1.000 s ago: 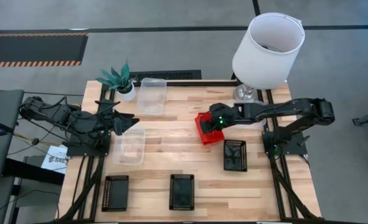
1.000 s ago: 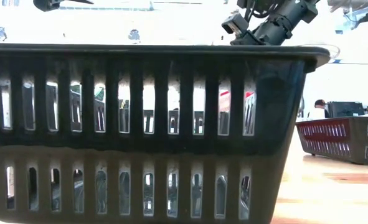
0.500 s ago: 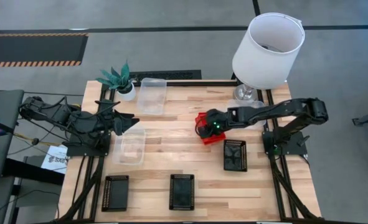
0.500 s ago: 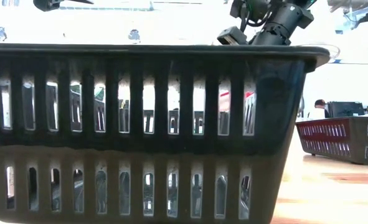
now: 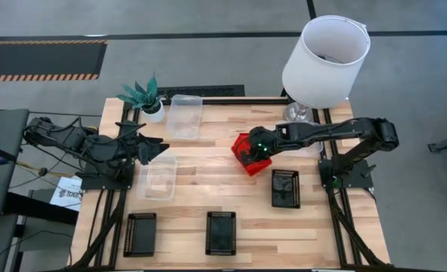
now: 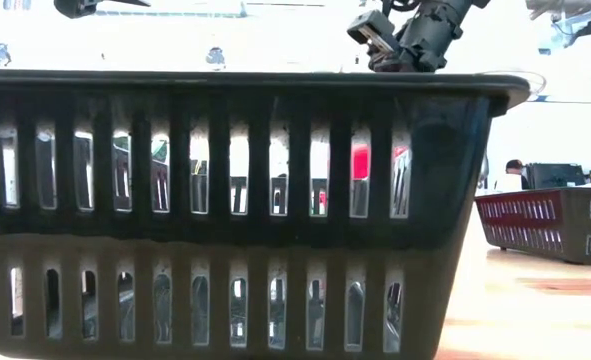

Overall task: Stack baskets by color
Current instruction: Stack the left red bin on top of the red bin

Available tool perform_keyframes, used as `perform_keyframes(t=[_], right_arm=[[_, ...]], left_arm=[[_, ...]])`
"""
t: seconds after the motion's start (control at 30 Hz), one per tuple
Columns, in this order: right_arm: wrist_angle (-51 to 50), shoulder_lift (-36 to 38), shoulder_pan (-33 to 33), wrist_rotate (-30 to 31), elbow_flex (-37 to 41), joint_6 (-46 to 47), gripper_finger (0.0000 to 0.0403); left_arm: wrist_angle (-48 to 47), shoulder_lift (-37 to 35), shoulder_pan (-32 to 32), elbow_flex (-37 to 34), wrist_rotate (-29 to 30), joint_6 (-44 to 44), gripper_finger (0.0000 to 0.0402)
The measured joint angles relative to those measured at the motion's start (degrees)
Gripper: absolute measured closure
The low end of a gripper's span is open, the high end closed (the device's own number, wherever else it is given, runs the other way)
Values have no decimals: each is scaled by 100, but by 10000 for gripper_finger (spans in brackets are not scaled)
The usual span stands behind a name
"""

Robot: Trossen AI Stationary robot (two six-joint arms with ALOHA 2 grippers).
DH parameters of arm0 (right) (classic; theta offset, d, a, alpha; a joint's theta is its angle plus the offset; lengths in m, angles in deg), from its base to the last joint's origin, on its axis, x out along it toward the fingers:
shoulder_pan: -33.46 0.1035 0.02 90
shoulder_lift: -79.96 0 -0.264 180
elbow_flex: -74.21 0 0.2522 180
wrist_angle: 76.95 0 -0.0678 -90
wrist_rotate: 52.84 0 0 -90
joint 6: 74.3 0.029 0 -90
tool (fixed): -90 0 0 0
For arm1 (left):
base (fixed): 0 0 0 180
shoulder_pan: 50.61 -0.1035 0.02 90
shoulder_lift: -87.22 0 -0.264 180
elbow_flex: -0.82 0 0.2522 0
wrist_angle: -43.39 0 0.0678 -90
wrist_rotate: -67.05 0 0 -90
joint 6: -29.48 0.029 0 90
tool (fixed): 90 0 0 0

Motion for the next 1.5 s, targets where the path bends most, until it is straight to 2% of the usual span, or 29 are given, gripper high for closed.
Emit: perform_keyframes(t=[0.5,0.73,1.03,1.2,1.5], right_arm=[[-999,-9,190,707,-806,-248,400],[-1398,-713,229,708,-1153,-605,400],[-3304,-2036,427,1070,-2561,-883,398],[-3324,-2348,547,1087,-2925,-987,397],[-3176,-2588,554,1114,-2927,-479,395]], left_arm=[[3,0,0,0,0,0,79],[4,0,0,0,0,25,79],[4,-1,0,0,-2,38,79],[4,-2,0,0,-1,62,79],[-1,-4,0,0,0,79,79]])
